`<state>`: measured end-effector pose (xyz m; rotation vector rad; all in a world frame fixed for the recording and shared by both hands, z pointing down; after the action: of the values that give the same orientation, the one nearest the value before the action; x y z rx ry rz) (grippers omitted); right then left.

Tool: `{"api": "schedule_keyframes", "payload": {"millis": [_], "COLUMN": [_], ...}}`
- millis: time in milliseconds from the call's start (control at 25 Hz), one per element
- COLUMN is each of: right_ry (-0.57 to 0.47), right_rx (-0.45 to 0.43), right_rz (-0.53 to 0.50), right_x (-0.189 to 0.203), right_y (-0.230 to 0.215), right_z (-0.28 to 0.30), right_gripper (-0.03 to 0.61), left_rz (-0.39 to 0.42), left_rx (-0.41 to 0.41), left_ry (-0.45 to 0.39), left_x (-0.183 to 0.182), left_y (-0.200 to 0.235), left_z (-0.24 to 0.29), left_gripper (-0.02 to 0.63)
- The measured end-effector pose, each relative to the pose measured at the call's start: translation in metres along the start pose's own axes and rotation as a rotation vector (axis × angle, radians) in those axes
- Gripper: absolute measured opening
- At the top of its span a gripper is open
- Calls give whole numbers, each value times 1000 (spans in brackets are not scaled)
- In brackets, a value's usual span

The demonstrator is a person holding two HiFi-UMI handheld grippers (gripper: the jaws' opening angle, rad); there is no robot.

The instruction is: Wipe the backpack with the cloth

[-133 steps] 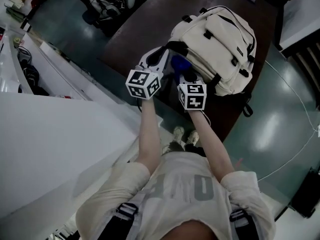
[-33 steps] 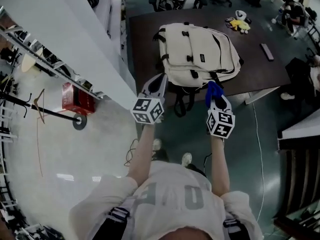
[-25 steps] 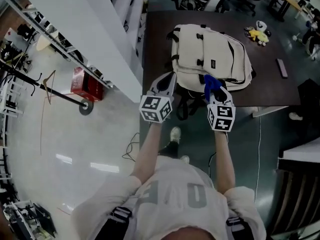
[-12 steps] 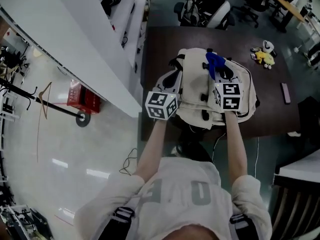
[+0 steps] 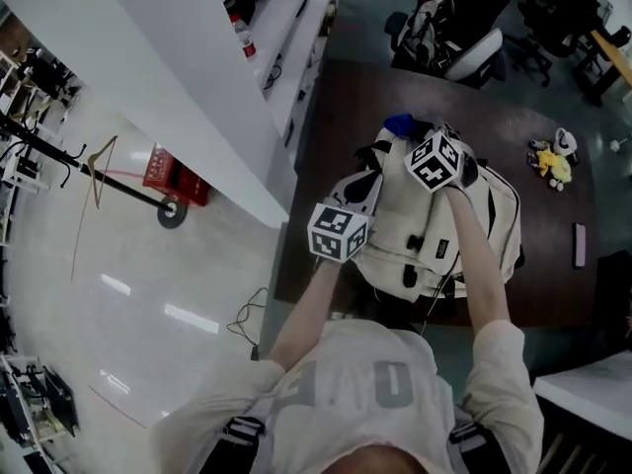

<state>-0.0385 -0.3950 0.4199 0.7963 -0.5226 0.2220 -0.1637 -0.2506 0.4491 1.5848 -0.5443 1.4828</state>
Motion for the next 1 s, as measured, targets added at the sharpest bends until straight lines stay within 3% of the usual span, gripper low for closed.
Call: {"api": "schedule_keyframes", "payload": {"millis": [360,720,1000], "right_ry": [86,119,150], "right_rx": [-143,-159,-139], "right_rz": [-237,-350,-371], "right_x": [-8,-15,-24], "right_y": [19,38,76], "right_z": [19,-10,-43], "right_gripper": [41,41,41], "left_rz": [-46,7,38], "left_rx": [-23,-12,2], "left_ry": [16,-37,-58], "left_x": [12,3,2], "left_y": [12,1,-6], "left_z": [6,-6,-42], "left_gripper": [5,5,5]}}
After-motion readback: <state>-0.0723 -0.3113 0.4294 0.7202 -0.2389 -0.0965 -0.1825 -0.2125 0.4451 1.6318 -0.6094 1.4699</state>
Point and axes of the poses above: the fingertips, and each gripper's own axes: z forward along the fingers, y to its left, x out of its underside, the point moved 8 cm from there along -z, backward along the fingers, and after that the axes turned 2 degrees about -z, right-handed, at the moved point
